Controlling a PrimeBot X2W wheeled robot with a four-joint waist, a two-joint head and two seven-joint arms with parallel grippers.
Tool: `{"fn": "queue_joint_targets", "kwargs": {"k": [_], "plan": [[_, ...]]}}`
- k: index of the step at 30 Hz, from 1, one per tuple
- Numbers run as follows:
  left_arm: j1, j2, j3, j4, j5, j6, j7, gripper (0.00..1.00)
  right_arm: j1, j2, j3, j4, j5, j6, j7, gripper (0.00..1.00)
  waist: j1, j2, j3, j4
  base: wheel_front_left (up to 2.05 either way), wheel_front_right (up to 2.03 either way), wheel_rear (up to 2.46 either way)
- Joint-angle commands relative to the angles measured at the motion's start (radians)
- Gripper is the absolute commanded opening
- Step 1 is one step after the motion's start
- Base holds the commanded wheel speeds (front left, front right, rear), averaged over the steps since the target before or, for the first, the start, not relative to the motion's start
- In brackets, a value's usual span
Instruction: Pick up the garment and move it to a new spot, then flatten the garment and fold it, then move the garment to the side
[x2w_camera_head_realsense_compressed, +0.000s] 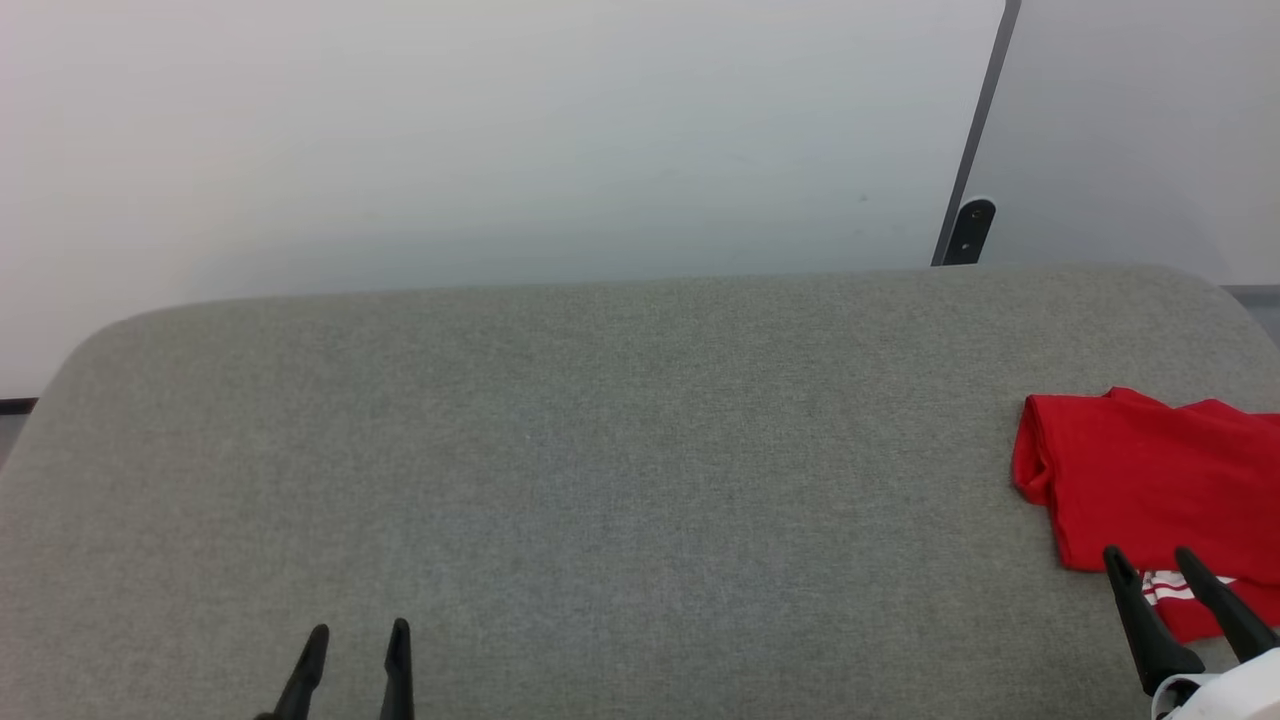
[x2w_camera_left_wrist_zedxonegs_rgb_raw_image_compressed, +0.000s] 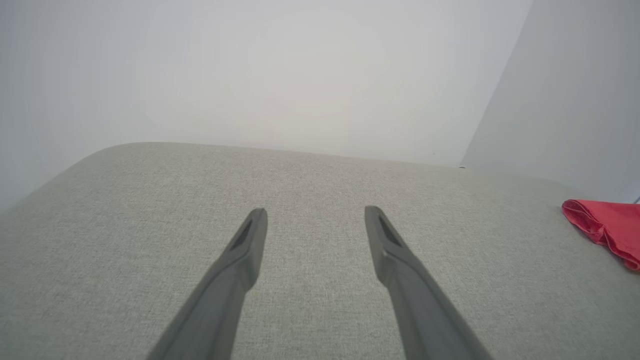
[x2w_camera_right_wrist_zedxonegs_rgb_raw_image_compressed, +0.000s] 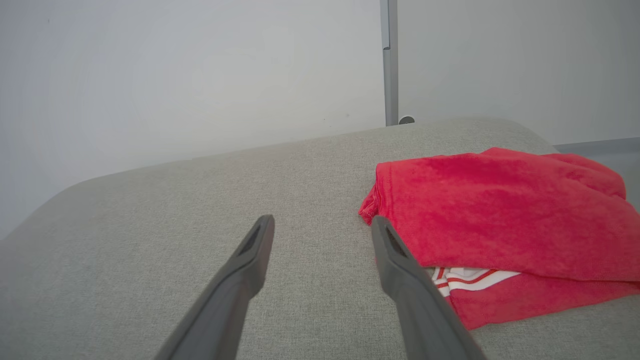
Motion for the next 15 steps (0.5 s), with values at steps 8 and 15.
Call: {"fn": "queue_joint_targets", "kwargs": {"k": [8, 15], "plan": [[0.003, -0.001, -0.002, -0.009, -0.009, 0.014, 0.006, 1.00, 0.009, -0.002, 0.006, -0.007, 0.003, -0.001, -0.004, 1.00, 0.0000, 0.0000, 0.005, 0.003, 0.00, 0.00, 0.00], [0.000, -0.021, -0.005, 0.022, -0.052, 0.005, 0.006, 0.00, 0.004, 0.024, 0.006, 0.036, 0.029, 0.000, -0.001, 0.00, 0.0000, 0.0000, 0.007, 0.004, 0.00, 0.00, 0.00]]}}
